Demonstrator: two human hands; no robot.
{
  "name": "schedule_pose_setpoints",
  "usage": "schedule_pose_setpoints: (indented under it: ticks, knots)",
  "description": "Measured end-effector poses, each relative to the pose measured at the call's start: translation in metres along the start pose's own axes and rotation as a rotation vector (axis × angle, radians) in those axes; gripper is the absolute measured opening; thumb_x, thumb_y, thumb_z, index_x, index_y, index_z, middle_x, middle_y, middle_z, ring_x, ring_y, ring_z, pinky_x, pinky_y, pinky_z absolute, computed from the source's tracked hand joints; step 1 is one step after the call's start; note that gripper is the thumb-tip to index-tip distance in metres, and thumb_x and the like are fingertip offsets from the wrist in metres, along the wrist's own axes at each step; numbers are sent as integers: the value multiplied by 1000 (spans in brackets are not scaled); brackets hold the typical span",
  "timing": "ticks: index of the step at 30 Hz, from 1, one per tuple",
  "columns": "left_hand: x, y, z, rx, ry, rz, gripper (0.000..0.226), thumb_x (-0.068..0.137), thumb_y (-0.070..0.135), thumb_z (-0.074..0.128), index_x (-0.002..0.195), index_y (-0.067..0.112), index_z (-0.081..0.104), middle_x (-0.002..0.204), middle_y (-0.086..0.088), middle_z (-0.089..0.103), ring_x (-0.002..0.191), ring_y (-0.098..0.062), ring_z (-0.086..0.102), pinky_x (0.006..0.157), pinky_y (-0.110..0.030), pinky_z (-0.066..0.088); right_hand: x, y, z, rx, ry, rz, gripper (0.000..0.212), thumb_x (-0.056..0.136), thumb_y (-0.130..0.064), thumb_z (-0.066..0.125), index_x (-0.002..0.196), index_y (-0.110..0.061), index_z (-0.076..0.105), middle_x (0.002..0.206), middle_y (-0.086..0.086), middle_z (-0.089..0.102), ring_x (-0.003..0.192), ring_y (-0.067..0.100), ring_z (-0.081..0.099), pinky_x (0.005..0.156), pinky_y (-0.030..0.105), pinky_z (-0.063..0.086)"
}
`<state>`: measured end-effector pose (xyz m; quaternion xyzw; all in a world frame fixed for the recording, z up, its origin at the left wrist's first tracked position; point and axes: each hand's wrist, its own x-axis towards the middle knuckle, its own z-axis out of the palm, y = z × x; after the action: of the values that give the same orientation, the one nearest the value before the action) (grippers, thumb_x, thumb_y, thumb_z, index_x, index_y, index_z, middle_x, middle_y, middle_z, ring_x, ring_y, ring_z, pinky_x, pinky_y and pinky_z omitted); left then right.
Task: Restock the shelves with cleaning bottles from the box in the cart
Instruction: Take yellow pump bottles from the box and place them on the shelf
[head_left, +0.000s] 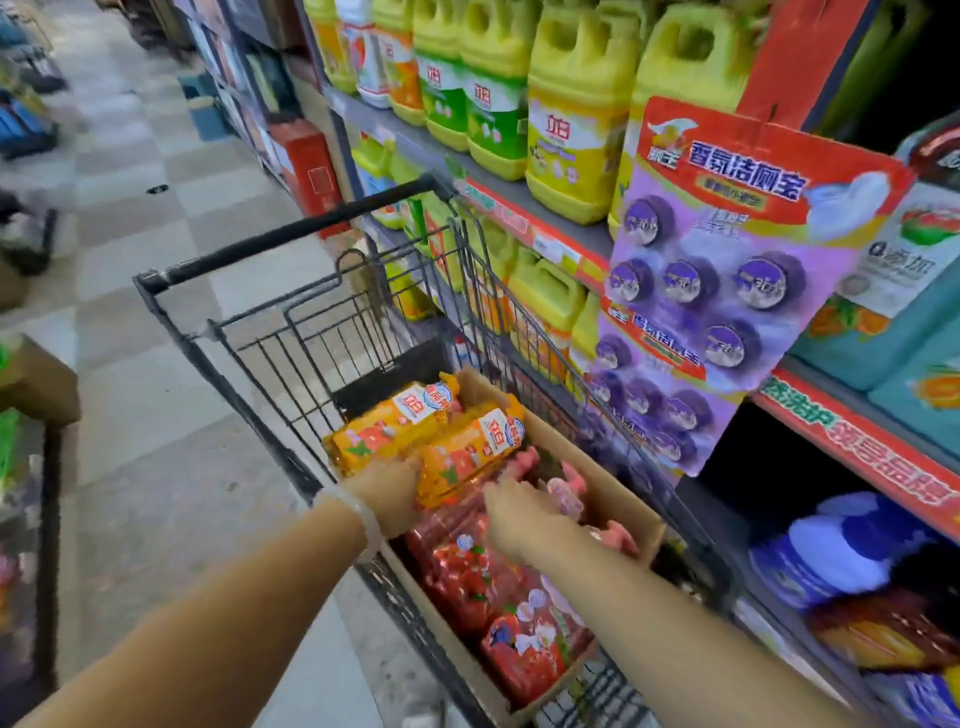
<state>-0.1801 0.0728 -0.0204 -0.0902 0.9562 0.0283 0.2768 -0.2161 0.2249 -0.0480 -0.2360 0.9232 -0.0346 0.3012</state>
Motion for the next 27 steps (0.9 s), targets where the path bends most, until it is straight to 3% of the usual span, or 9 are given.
schedule_pose_setpoints:
  ticks: [4,7,11,13,15,19,22,27]
  knots:
    - [68,-19,-9,-61,-50,31,72,91,42,52,147,10,21,141,-15,42,128,-34,42,102,-39,38,61,-9,14,314,11,107,55,93,-27,55,141,-10,35,141,20,41,123,35,48,98,39,42]
    - [114,-33,-8,-140,-103,112,69,93,44,51,146,9,26,141,-15,46,128,-32,45,101,-35,37,101,-17,28,622,42,261,58,94,-38,51,142,-11,32,140,14,48,124,32,49,102,38,40]
    - [156,-43,2,-216,-191,172,72,88,49,56,144,11,31,143,-12,46,130,-30,44,103,-34,36,148,-25,55,990,182,497,93,87,-56,51,151,-15,-4,141,2,49,132,27,44,111,42,31]
    - [169,-44,4,-352,-263,199,68,88,39,62,143,13,34,141,-5,47,133,-25,41,101,-24,33,160,-26,64,1137,167,615,68,89,-49,53,144,-19,26,121,5,58,113,25,55,100,36,41]
    - [178,-42,2,-501,-360,192,58,87,27,66,138,18,42,129,8,48,129,-18,44,97,-21,34,162,-27,66,1322,138,709,43,89,-45,56,124,-21,50,107,4,59,98,23,58,87,35,48]
    - [196,-40,2,-669,-456,33,74,71,26,81,134,12,46,121,-3,53,123,-26,48,86,-30,40,158,-23,57,1696,38,686,10,93,-32,56,100,-25,58,107,0,64,96,17,62,80,32,49]
    - [198,-47,12,-788,-508,-80,101,55,30,89,140,10,38,135,-7,50,127,-29,46,96,-34,42,151,-22,56,1792,41,667,14,91,-26,61,104,-23,58,96,-4,66,82,10,62,69,26,50]
    - [189,-61,22,-1099,-535,-92,131,21,39,98,136,13,42,123,-8,63,109,-31,62,94,-45,51,125,-25,41,1951,176,633,39,81,-17,73,113,-20,51,103,3,67,81,21,66,67,38,54]
